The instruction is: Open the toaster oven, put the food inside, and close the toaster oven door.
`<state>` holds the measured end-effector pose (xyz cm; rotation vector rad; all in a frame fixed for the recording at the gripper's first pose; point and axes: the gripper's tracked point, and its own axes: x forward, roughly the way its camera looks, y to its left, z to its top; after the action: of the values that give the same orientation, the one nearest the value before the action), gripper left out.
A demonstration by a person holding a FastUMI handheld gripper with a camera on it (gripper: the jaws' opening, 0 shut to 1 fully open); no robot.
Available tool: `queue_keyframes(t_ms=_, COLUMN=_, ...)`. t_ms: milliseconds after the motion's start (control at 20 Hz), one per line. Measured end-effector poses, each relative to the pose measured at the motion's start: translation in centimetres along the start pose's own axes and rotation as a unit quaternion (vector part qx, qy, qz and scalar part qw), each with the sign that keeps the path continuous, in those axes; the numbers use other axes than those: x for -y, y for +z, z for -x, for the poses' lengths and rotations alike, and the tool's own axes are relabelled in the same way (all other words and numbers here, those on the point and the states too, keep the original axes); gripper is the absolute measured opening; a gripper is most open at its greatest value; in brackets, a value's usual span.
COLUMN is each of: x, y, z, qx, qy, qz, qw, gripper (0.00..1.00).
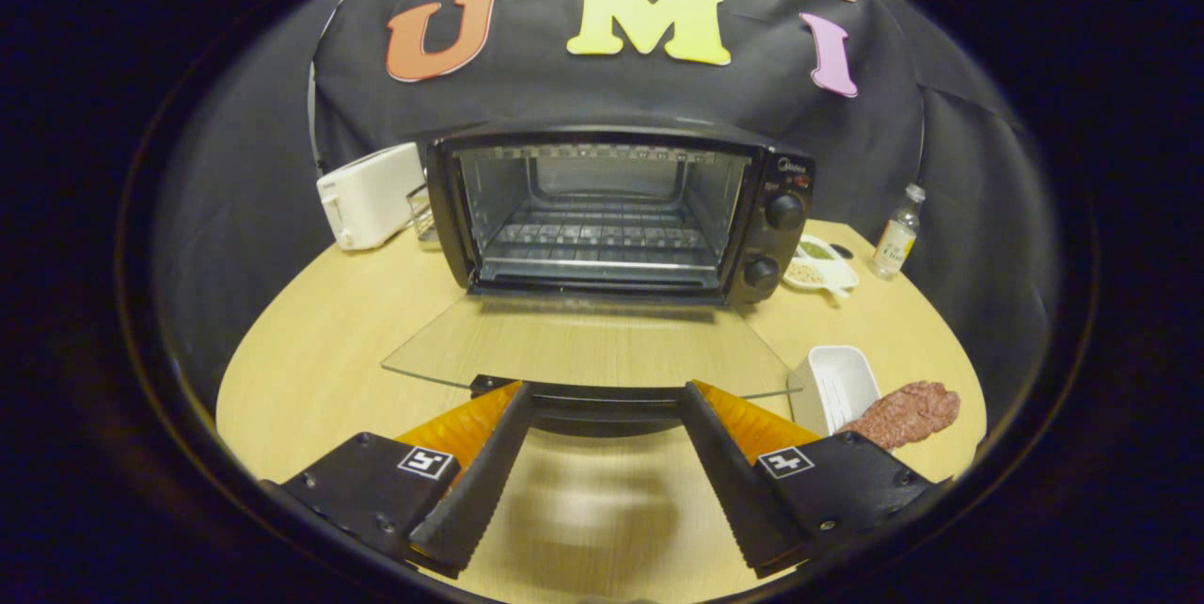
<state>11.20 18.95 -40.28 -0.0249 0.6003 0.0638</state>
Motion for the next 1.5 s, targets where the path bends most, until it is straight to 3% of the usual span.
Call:
queue_keyframes(t_ms=250, x=0.7, y=-2.7, z=-1.1, qx=-0.037, qy=-0.002, qz=-0.004, qw=0.999, gripper=1.00)
queue_keyframes(t_ms=600, x=0.9, y=-3.3, z=-1.5, qx=-0.040, qy=-0.007, qz=0.021, qw=0.999, gripper=1.00)
queue_keyframes(t_ms=800, x=1.1, y=-2.3, z=-0.8, qx=-0.034, qy=0.011, qz=0.006, qw=0.999, gripper=1.00)
queue_keyframes(t_ms=950, x=3.3, y=1.0, z=1.5, qx=0.000, qy=0.003, qz=0.013, qw=1.000, gripper=1.00)
queue_keyframes(t_ms=1250, x=13.9, y=6.8, z=8.6, qx=0.062, qy=-0.041, qz=0.016, qw=0.997, gripper=1.00)
queue_keyframes(t_ms=1500, x=24.8, y=6.8, z=11.6, qx=0.057, qy=-0.081, qz=0.002, qw=0.995, gripper=1.00)
